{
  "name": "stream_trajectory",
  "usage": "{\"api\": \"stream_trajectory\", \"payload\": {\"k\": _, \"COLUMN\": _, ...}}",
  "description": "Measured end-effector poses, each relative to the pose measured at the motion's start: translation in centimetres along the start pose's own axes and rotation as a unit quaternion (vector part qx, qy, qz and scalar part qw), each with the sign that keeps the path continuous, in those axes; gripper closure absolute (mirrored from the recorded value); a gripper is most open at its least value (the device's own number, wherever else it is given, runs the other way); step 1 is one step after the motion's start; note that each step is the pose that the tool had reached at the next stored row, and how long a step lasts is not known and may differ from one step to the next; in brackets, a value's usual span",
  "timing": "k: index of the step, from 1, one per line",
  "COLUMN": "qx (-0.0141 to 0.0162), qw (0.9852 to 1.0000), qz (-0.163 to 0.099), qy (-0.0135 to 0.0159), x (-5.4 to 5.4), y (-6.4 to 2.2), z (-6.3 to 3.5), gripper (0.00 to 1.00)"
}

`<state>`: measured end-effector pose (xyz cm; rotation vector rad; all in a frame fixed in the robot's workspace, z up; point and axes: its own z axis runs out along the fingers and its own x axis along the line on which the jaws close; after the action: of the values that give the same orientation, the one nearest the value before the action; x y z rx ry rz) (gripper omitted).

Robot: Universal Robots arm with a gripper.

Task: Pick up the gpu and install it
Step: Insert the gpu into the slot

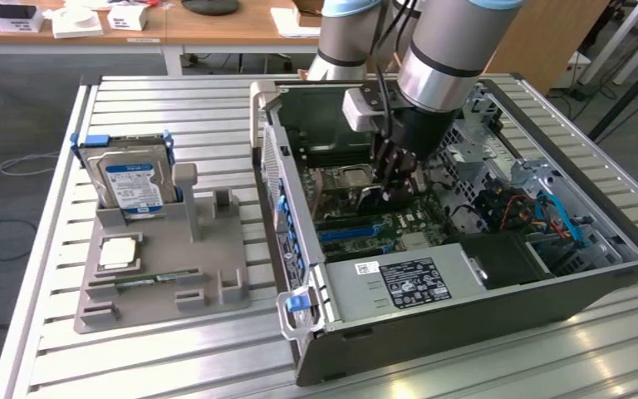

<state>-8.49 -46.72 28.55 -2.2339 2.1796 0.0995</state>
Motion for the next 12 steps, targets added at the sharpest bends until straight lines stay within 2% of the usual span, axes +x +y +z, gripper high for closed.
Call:
{"api": "stream_trajectory", "payload": {"k": 5, "qx": 0.0, "qw": 1.0, "qz": 0.0, "qy": 0.0, "x": 0.1, "y": -0.01, "z": 0.41, "gripper": 0.73}}
{"api": "stream_trajectory", "payload": {"k": 12, "qx": 0.0, "qw": 1.0, "qz": 0.0, "qy": -0.0001, "x": 0.11, "y": 0.09, "z": 0.49, "gripper": 0.73}}
